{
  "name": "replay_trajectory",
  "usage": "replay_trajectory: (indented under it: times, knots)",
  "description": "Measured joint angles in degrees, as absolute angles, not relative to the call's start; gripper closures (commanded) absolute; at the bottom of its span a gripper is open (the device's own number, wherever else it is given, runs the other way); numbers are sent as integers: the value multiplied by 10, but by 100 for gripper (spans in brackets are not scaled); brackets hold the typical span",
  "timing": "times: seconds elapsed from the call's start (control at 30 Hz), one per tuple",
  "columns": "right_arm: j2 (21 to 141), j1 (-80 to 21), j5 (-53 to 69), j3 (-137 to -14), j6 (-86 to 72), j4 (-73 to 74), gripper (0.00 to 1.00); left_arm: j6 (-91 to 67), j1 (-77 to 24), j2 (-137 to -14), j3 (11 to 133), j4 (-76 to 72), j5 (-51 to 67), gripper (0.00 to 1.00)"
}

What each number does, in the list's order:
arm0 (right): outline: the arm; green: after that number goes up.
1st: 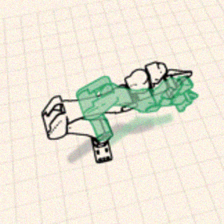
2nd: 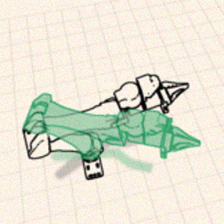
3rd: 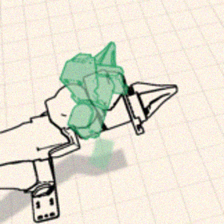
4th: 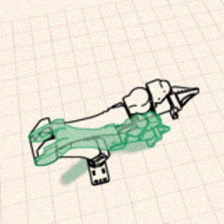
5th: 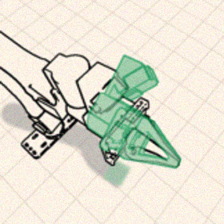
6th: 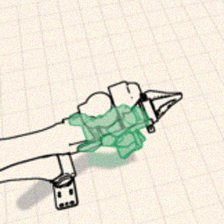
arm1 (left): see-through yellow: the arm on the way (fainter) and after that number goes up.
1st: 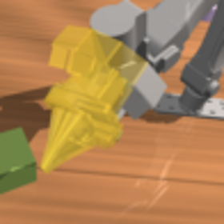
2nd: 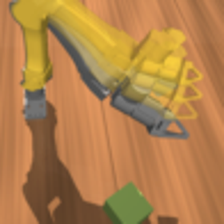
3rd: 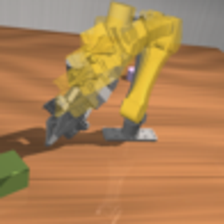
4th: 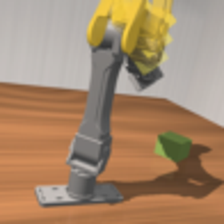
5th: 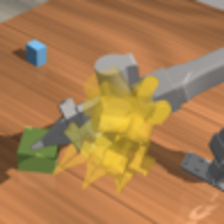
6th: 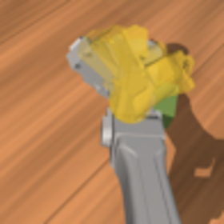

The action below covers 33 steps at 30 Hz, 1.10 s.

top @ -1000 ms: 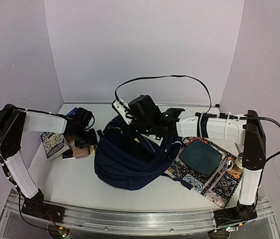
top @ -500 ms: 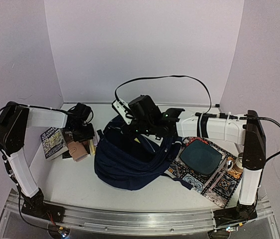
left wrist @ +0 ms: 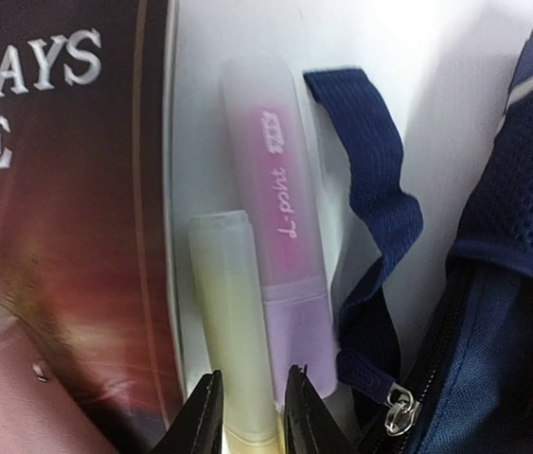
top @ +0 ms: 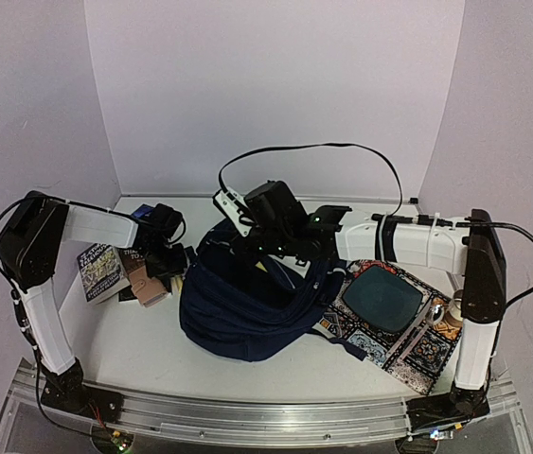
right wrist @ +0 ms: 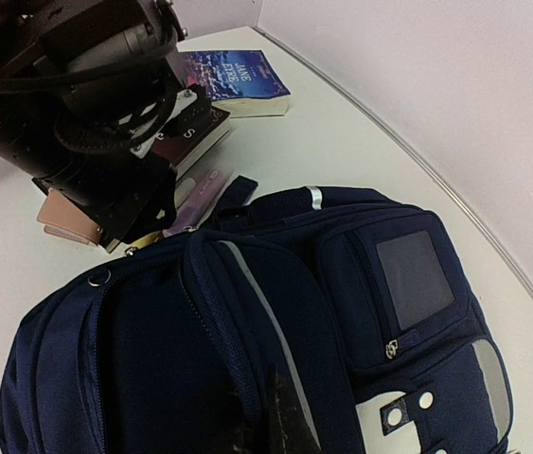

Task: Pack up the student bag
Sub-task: Pick up the pen at the center of the board.

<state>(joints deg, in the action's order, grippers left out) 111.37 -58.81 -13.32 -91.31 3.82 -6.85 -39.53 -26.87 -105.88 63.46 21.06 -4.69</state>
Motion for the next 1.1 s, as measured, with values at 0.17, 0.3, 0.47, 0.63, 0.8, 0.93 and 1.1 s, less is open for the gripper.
replay_trajectory:
  times: [0.17,0.3,0.47,0.63,0.8,0.93,1.1]
  knots:
    - [1114,-588,-133,-913,38,-69,100,-400,-271,-1074,635,208,-47,74]
    - [1114,-588,-133,-913,38,-69,100,-405,-272,-1079,635,210,-55,74]
    - [1114,-588,-133,-913,38,-69,100,-406,-274,-1083,639,211,-65,87]
    - [1114,-588,-133,-913,38,-69,100,-405,-274,-1085,645,218,-65,100]
    - [1114,-588,-133,-913,38,-69,100,-405,-273,-1076,645,227,-57,100]
    - [1114,-588,-133,-913,38,-69,100,-406,-273,-1047,644,244,-47,100]
    - [1114,-588,-133,-913,38,-69,100,-410,-273,-973,643,245,-41,100]
